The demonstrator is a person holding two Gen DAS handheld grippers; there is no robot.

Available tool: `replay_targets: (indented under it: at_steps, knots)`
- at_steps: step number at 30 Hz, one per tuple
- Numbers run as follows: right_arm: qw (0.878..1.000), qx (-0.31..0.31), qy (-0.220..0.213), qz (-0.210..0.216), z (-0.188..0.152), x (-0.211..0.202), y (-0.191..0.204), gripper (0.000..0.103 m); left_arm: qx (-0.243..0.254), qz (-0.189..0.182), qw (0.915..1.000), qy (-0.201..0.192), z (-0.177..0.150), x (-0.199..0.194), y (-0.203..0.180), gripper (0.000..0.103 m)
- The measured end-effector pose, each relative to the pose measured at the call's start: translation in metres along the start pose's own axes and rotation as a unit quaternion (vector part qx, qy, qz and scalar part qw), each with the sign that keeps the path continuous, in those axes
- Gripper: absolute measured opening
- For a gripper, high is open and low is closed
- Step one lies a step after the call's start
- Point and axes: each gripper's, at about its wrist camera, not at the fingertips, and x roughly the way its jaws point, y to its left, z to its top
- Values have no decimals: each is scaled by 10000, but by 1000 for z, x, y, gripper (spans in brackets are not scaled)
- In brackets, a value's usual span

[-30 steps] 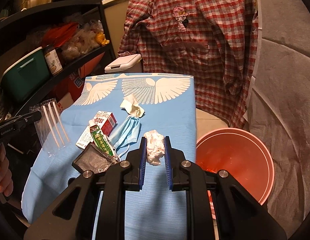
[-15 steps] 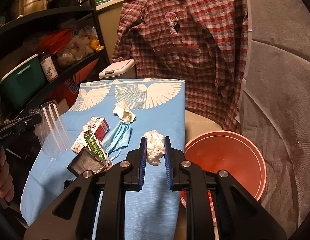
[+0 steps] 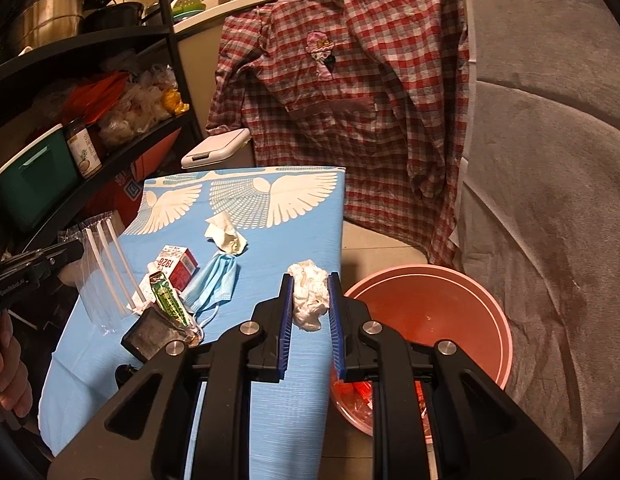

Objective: Collect trash
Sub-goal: 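Carry the straws with the left gripper and tissue with the right gripper over the bucket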

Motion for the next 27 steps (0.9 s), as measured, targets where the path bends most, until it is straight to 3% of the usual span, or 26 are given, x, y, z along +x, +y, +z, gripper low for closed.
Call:
replay_targets:
  at_steps: [27]
  knots:
    - [9968,657,35,-457,10,-4,-63,18,253,-633,9976,105,9,26,-73,3]
